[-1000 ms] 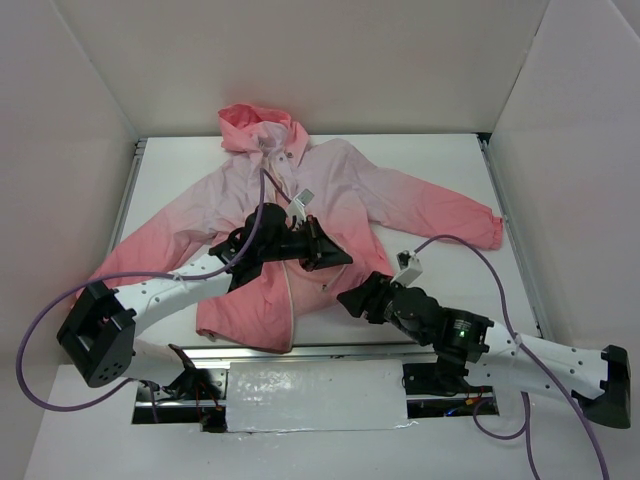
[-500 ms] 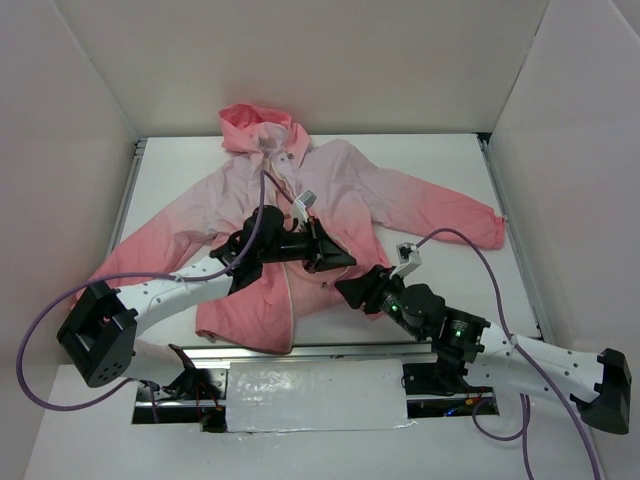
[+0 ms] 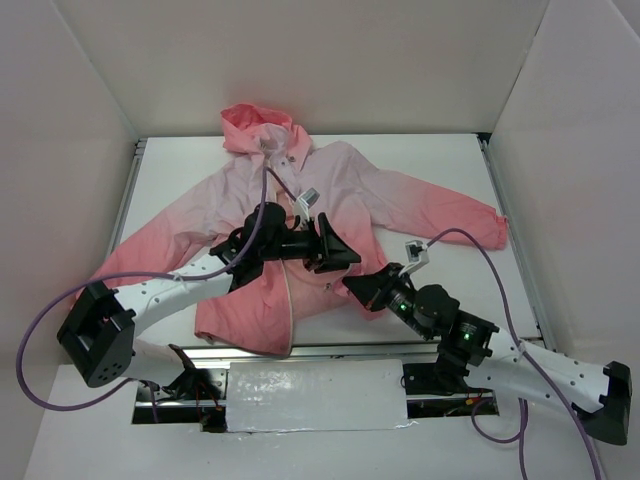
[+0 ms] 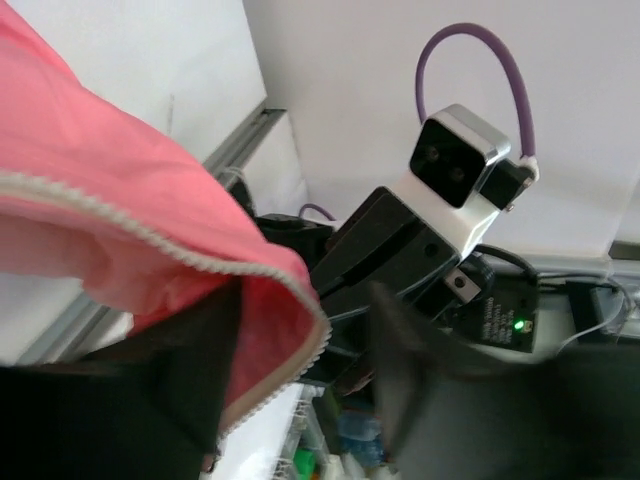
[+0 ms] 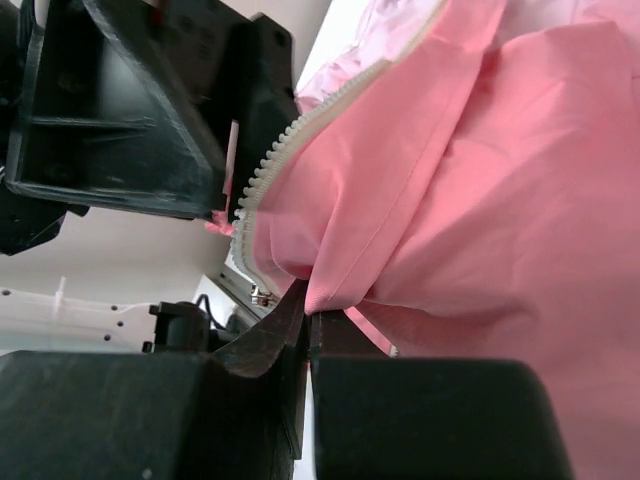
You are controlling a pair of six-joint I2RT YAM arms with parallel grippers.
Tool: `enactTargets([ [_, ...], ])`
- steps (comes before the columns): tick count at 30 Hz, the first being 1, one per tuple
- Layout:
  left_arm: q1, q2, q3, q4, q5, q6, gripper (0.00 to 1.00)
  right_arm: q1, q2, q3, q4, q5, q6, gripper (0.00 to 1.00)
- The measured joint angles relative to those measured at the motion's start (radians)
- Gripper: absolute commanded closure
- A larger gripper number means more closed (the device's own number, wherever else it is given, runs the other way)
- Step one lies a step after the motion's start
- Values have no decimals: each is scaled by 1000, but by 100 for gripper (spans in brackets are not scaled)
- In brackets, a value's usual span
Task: Zip up the jacket
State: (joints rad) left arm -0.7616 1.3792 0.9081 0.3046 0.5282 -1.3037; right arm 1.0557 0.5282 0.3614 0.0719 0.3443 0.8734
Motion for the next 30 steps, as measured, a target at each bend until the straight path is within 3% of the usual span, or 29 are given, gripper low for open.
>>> enactTargets([
  [2, 0, 0, 11, -23, -4, 29, 26, 0, -37, -11, -13, 4, 5, 100],
  [4, 2, -1, 13, -52, -11, 64, 33, 0, -67, -18, -38, 10, 12, 100],
  [13, 5, -29, -58, -56, -16, 159, 42, 0, -63, -18, -121, 22, 20, 100],
  [22, -25, -53, -63, -93, -19, 298, 38, 0, 34, 38, -166, 37, 26, 100],
  [30, -42, -64, -63, -140, -48, 387, 61, -2, 52, 60, -181, 37, 24, 100],
])
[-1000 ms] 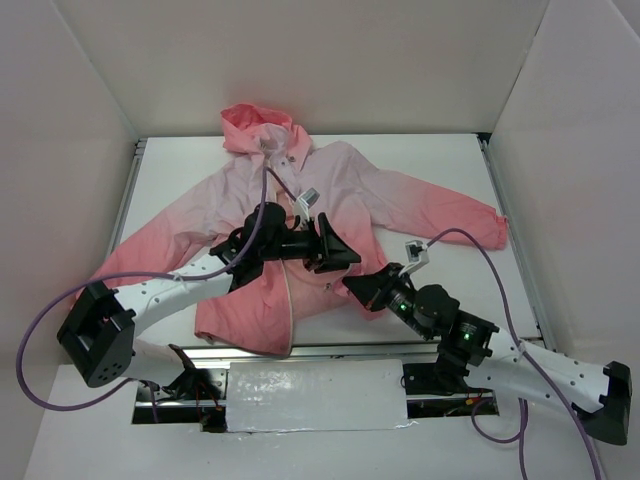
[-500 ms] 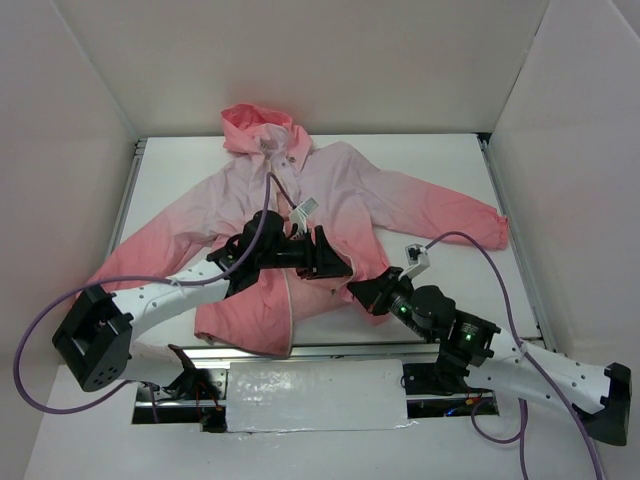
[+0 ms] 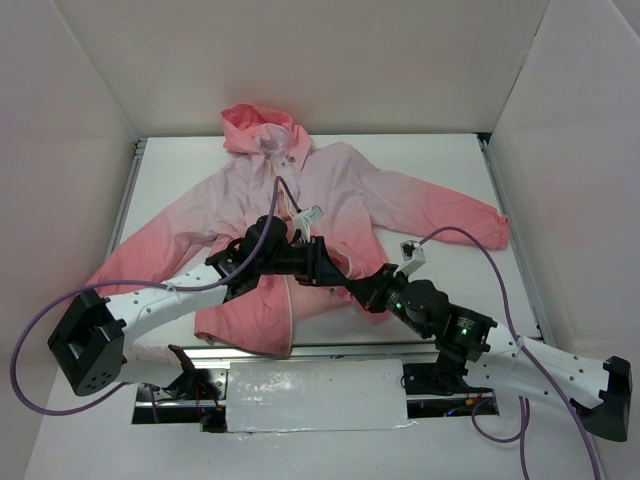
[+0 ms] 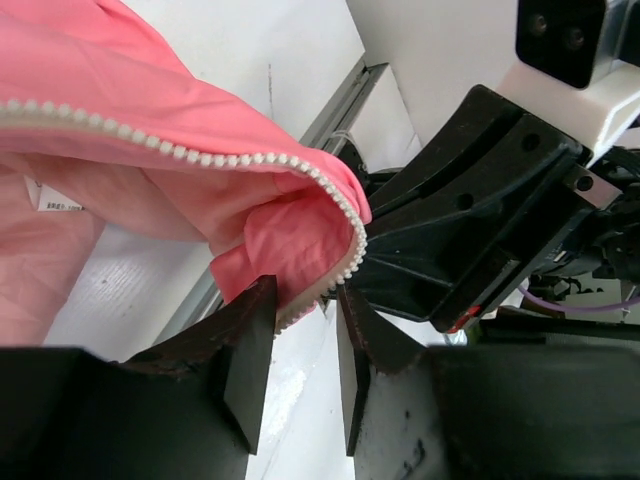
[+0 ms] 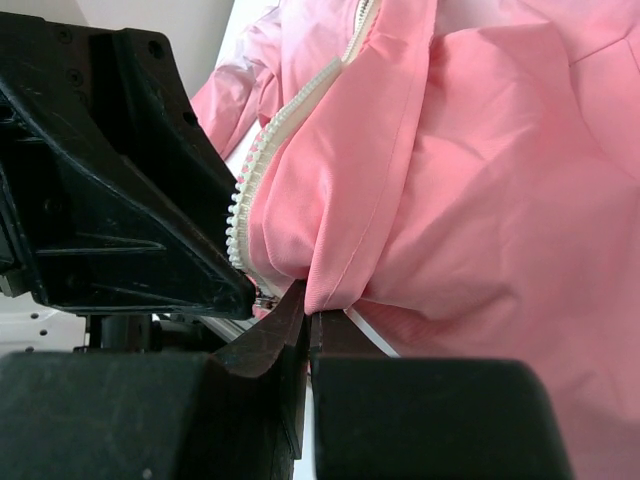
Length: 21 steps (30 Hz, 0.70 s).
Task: Zip up the jacket
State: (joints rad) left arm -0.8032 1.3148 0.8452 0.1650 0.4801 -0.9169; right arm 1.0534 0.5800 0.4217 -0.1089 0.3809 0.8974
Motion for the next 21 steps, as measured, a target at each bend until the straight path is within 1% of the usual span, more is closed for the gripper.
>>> enactTargets([
  [3, -2, 0, 0, -4, -10, 10, 66, -1, 2, 5, -8, -2, -2, 100],
  [7, -4, 0, 0, -7, -17, 26, 65, -3, 4, 5, -8, -7, -1, 100],
  [10, -6, 6, 0, -8, -20, 29, 75, -3, 5, 5, -8, -12, -1, 100],
  [12, -6, 10, 0, -8, -23, 30, 84, -3, 5, 5, -11, -18, -1, 100],
  [13, -6, 12, 0, -8, -26, 32, 94, -3, 5, 5, -12, -20, -1, 100],
  [14, -6, 14, 0, -9, -27, 30, 100, -3, 4, 5, -13, -22, -1, 100],
  [17, -7, 36, 21, -30, -29, 49, 100, -4, -5, 5, -28, -23, -1, 100],
  [19, -7, 55, 45, -49, -28, 53, 100, -6, -16, 5, -43, -18, -1, 93],
  [20, -7, 59, 55, -60, -30, 53, 100, -7, -24, 5, -51, -18, 0, 79],
  [21, -7, 60, 63, -70, -32, 54, 100, -7, -33, 5, -59, -18, 2, 72],
])
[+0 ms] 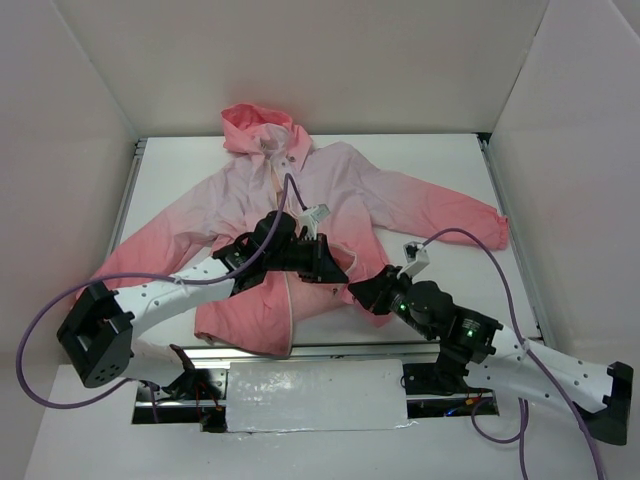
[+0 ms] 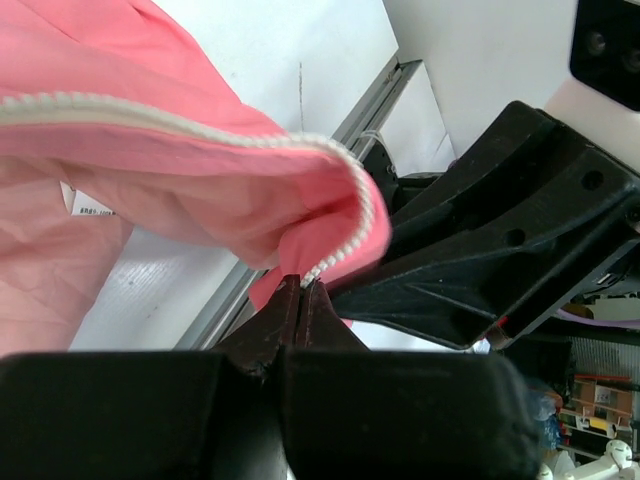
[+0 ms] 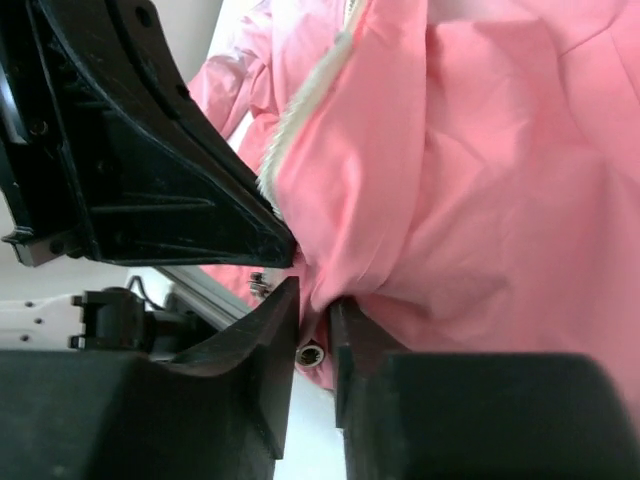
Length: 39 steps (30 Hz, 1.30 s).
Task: Zip up the jacket
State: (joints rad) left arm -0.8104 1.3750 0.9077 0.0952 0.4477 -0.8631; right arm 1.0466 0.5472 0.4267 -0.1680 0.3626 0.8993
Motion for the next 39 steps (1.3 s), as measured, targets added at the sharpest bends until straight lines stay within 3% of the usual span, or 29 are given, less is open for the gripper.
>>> enactTargets([
  [1, 0, -1, 8, -14, -4, 0, 100, 0, -11, 0, -11, 2, 0, 64],
  [7, -3, -23, 33, -42, 2, -13, 100, 0, -31, 103, -214, 19, -8, 60],
  [12, -3, -34, 34, 11, 45, -69, 100, 0, 5, 279, -343, 10, -45, 48],
  [13, -3, -37, 34, 23, 49, -82, 100, 0, 14, 309, -355, 3, -51, 41],
  [16, -3, -48, 34, 42, 53, -91, 100, 0, 51, 396, -393, -32, -62, 39],
  [21, -3, -74, 34, 55, 52, -108, 100, 0, 108, 445, -435, -79, -39, 41],
  [31, -5, -108, 31, -6, -5, -79, 100, 0, 150, 542, -619, -45, 36, 65],
  [39, -5, -113, 27, -55, -52, -59, 100, 0, 177, 710, -658, -30, 16, 63],
])
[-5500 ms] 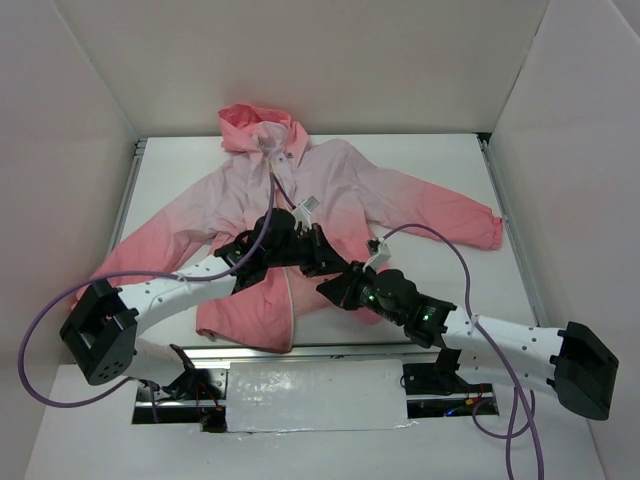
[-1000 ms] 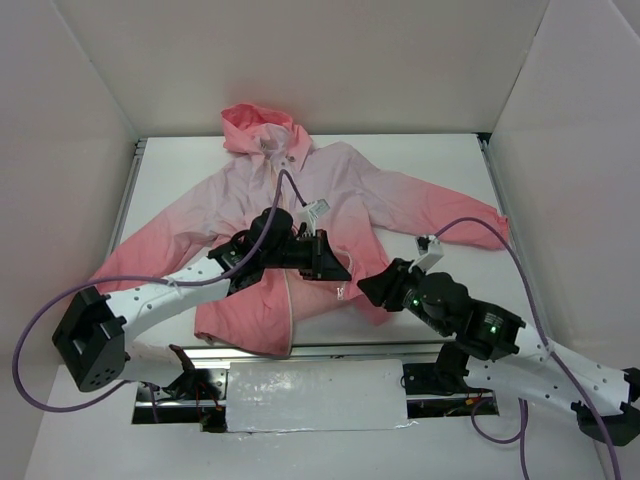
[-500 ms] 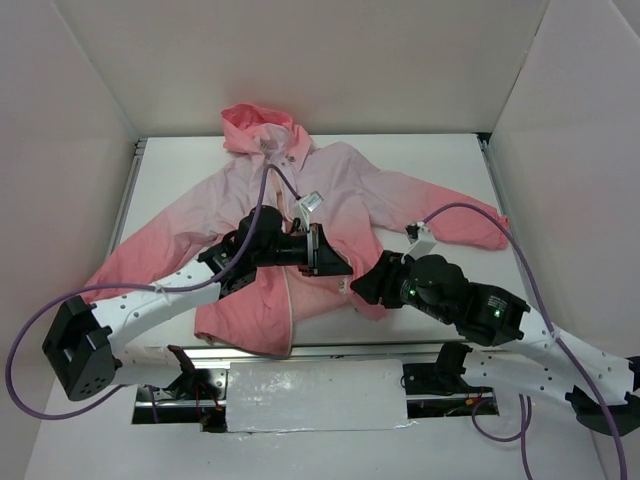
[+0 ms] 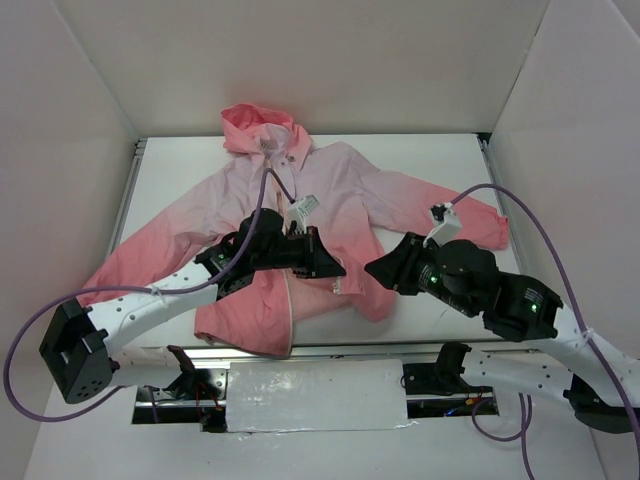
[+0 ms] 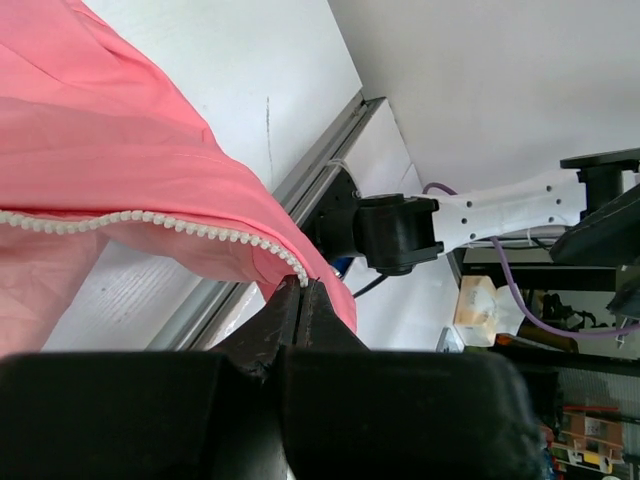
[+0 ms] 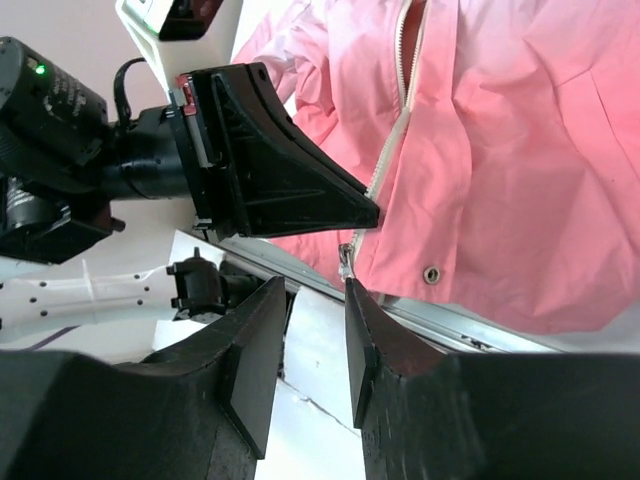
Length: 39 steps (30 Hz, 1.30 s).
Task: Zip up the jacket
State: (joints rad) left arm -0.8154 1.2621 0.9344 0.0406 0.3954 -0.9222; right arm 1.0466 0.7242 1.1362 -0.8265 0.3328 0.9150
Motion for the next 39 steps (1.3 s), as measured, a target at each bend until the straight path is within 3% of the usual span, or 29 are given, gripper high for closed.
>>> enactTargets([
  [7, -1, -25, -20, 0, -5, 1, 100, 0, 32, -61, 29, -26, -18, 67],
  [10, -2, -34, -40, 30, 3, -5, 100, 0, 48, -119, 66, -39, -16, 62],
  [13, -2, -40, -68, 77, 22, -30, 100, -8, 55, -211, 118, -59, -10, 47],
  [15, -2, -44, -86, 106, 35, -48, 100, -21, 51, -271, 151, -77, -11, 46],
  [21, -2, -46, -127, 191, 70, -95, 100, -76, -74, -452, 330, -200, -20, 50],
  [32, -2, -47, -153, 315, 105, -165, 100, -129, -184, -560, 559, -312, -18, 47],
  [39, -2, -49, -185, 388, 115, -216, 100, -135, -219, -626, 661, -350, -13, 54],
])
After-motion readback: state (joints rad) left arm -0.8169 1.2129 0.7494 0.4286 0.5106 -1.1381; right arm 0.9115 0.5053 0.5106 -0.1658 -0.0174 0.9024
